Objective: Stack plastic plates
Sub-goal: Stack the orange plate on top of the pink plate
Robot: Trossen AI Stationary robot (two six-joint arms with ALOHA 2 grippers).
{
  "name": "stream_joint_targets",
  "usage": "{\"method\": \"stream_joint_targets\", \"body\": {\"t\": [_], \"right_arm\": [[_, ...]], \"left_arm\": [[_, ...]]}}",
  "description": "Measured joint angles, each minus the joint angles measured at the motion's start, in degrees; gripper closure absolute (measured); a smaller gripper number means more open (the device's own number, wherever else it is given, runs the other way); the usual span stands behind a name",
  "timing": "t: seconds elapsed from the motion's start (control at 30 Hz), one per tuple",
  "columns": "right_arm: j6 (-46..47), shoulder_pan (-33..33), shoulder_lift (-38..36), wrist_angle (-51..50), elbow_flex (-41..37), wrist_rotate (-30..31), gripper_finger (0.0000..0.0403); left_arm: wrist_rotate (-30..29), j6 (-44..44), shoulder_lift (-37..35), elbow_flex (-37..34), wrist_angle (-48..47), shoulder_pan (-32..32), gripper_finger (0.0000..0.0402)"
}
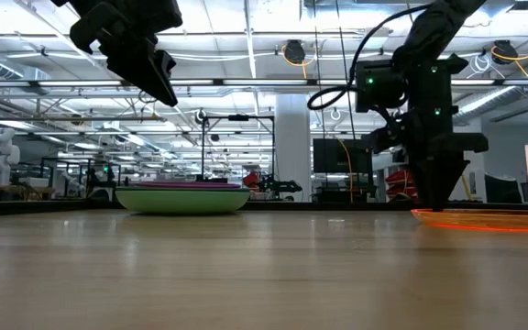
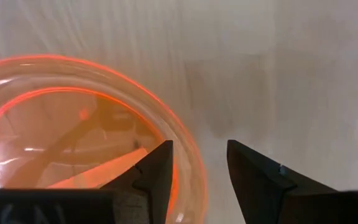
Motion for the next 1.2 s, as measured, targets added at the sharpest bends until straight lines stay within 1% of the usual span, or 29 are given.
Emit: {"method": "stream_joint_targets", "body": {"t": [0.27,0.37,0.53,0.7,0.8,1.0,1.2], "right_arm": [[-1.7,0.0,1.5,2.0,0.0,-0.8,0.026],[-2.2,0.0,1.4,2.8,0.0,-1.3,0.0268],[-2.4,-0.2,1.4,3.9,0.0,-3.8,0.0296],[-2.7,-0.2,1.4,4.2,0.0,-4.0,0.0326],[-3.6,-0.2,1.4,4.4,0.0,-5.3,0.0344],[-5.1,-0.2,1.4,4.6,0.0,-5.4,0.0393],[-4.3,-0.2,1.4,4.6,0.0,-7.0,0.04]], "left_arm": [[0.0,0.2,0.0,0.0,0.0,0.0,0.0314],[0.0,0.2,0.0,0.0,0.0,0.0,0.0314],[0.0,0.2,0.0,0.0,0.0,0.0,0.0314],[0.0,0.2,0.0,0.0,0.0,0.0,0.0314],[0.0,0.2,0.0,0.0,0.0,0.0,0.0314],[0.0,0.4,0.0,0.0,0.0,0.0,0.0314],[0.0,0.6,0.0,0.0,0.1,0.0,0.0314]]}}
